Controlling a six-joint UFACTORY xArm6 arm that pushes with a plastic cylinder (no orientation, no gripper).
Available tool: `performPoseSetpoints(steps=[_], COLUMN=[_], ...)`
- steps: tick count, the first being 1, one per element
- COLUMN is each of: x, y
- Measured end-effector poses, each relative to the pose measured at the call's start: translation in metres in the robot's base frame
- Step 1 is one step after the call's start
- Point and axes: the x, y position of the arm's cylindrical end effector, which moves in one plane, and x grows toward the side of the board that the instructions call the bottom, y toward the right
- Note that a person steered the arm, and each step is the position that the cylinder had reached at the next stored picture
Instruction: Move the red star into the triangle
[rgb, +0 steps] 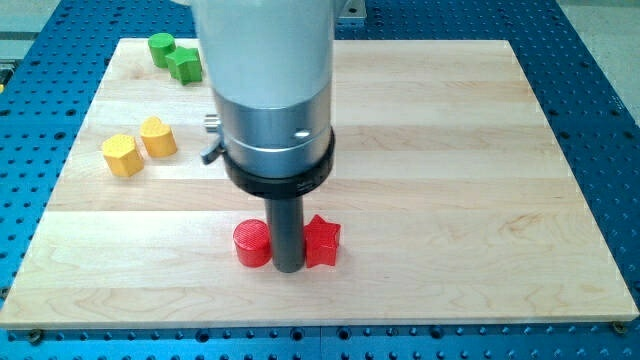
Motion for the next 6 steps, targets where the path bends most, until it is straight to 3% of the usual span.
performPoseSetpoints(steps=[1, 2, 3, 4, 5, 6], x=[0.015, 0.004, -0.018, 0.01, -0.01, -0.051], y=[0.04, 0.045, 0.011, 0.036, 0.067, 0.048])
